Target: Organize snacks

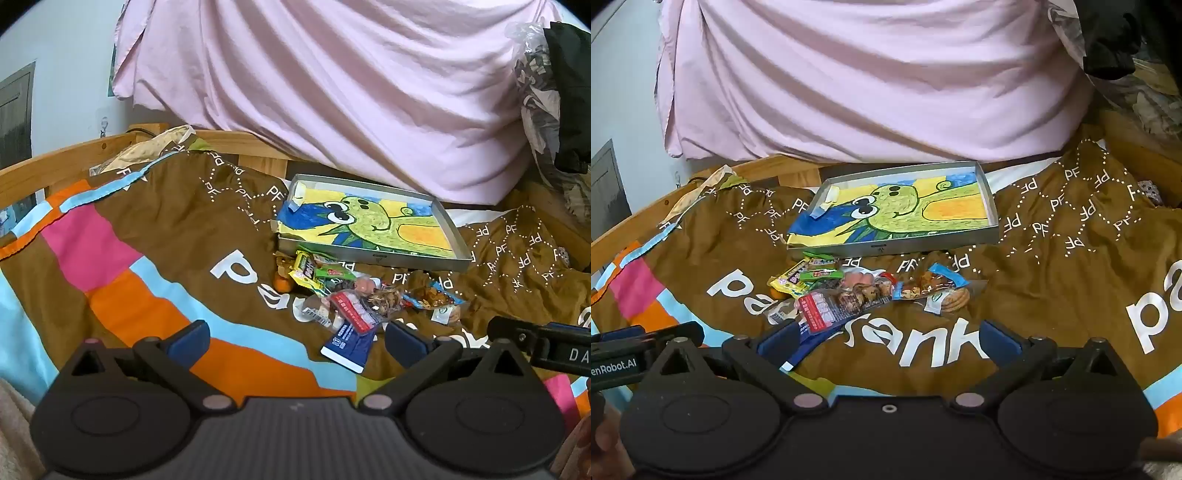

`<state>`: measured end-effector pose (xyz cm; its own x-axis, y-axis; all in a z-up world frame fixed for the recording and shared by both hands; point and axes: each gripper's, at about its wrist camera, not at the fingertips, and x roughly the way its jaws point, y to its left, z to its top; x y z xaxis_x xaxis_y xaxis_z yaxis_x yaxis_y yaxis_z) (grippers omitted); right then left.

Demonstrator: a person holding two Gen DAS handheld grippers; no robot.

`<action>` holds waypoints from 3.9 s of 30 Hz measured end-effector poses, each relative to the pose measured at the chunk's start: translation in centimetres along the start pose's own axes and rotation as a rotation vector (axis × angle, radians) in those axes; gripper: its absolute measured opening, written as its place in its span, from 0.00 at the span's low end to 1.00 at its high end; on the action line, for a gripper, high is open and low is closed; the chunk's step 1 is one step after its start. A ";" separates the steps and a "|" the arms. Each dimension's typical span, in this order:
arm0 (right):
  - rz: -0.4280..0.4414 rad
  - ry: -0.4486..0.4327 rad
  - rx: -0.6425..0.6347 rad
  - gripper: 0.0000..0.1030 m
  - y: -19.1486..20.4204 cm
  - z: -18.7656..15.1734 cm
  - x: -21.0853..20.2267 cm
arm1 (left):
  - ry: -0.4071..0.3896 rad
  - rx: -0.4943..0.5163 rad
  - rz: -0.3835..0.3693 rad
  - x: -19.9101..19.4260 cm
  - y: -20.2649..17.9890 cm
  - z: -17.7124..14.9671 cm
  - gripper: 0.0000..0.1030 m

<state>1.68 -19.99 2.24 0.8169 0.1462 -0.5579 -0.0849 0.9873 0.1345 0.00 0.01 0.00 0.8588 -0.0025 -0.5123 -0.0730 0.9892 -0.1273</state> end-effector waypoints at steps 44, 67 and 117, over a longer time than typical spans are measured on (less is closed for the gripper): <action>-0.002 -0.018 -0.005 0.99 0.0 0.1 -0.5 | -0.003 0.017 0.012 -0.2 0.3 0.1 1.00; -0.002 -0.019 -0.007 0.99 0.1 0.1 -0.6 | 0.004 0.022 0.012 0.0 0.1 -0.1 1.00; 0.132 0.119 -0.033 0.99 -1.5 3.9 5.7 | 0.115 0.276 -0.178 7.7 -2.0 6.0 1.00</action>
<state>8.68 -20.92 2.11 0.7240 0.2795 -0.6307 -0.2073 0.9601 0.1875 9.81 -1.09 1.42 0.7815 -0.1798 -0.5974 0.2265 0.9740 0.0031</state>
